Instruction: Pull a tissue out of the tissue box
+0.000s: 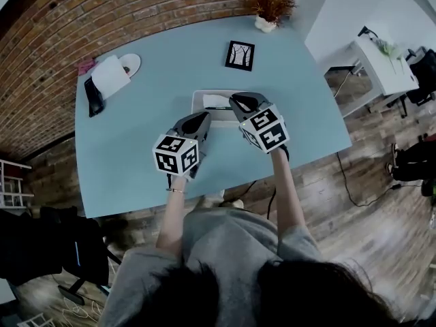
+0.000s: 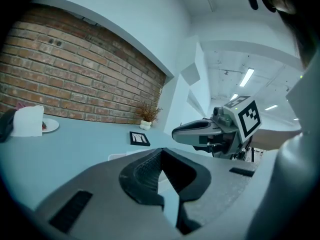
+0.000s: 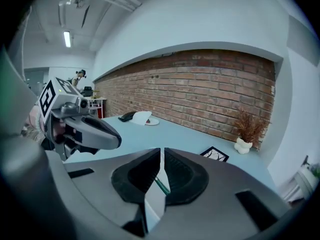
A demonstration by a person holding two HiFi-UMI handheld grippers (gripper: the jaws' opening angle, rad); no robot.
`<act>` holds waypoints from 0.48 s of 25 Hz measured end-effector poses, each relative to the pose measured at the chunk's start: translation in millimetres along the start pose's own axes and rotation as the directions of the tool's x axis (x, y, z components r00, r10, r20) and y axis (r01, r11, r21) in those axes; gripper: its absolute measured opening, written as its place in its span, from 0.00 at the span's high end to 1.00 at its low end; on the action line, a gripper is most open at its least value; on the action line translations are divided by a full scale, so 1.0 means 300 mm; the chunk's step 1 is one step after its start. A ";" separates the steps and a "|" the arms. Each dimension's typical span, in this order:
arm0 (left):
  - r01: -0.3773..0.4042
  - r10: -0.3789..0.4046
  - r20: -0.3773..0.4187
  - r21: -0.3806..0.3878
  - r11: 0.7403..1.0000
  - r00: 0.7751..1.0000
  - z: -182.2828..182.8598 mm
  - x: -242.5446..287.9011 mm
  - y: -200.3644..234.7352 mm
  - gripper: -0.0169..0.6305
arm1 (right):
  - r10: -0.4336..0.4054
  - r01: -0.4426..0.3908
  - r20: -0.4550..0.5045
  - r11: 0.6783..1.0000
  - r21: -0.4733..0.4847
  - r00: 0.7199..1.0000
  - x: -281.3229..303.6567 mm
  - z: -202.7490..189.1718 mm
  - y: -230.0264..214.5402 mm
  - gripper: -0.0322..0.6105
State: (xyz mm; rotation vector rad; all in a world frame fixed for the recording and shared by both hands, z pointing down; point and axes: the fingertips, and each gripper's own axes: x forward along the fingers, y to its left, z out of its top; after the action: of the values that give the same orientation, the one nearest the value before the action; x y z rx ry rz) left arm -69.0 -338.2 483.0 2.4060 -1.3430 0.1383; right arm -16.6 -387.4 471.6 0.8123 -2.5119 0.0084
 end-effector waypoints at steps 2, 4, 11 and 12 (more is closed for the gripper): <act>0.004 -0.004 -0.013 -0.002 1.000 1.000 -0.007 0.011 0.009 0.97 | 0.033 -0.036 -0.053 0.998 -0.058 0.998 0.035 -0.015 -0.004 0.95; 0.008 -0.008 -0.025 -0.005 1.000 1.000 -0.015 0.024 0.013 0.97 | 0.064 -0.077 -0.112 0.991 -0.110 0.992 0.062 -0.039 -0.010 0.92; -0.005 0.003 -0.061 -0.029 1.000 0.998 -0.054 0.058 0.052 0.97 | 0.173 -0.227 -0.255 0.953 -0.199 0.951 0.152 -0.105 -0.012 0.85; -0.007 0.005 -0.066 -0.032 0.999 0.998 -0.061 0.062 0.054 0.97 | 0.188 -0.247 -0.270 0.948 -0.202 0.944 0.163 -0.115 -0.010 0.84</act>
State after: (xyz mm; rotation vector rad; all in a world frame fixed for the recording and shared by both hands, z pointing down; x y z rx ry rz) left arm -70.9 -354.1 509.3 2.3496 -1.3137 0.1938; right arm -33.6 -411.3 523.9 0.4062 -2.2969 -0.1026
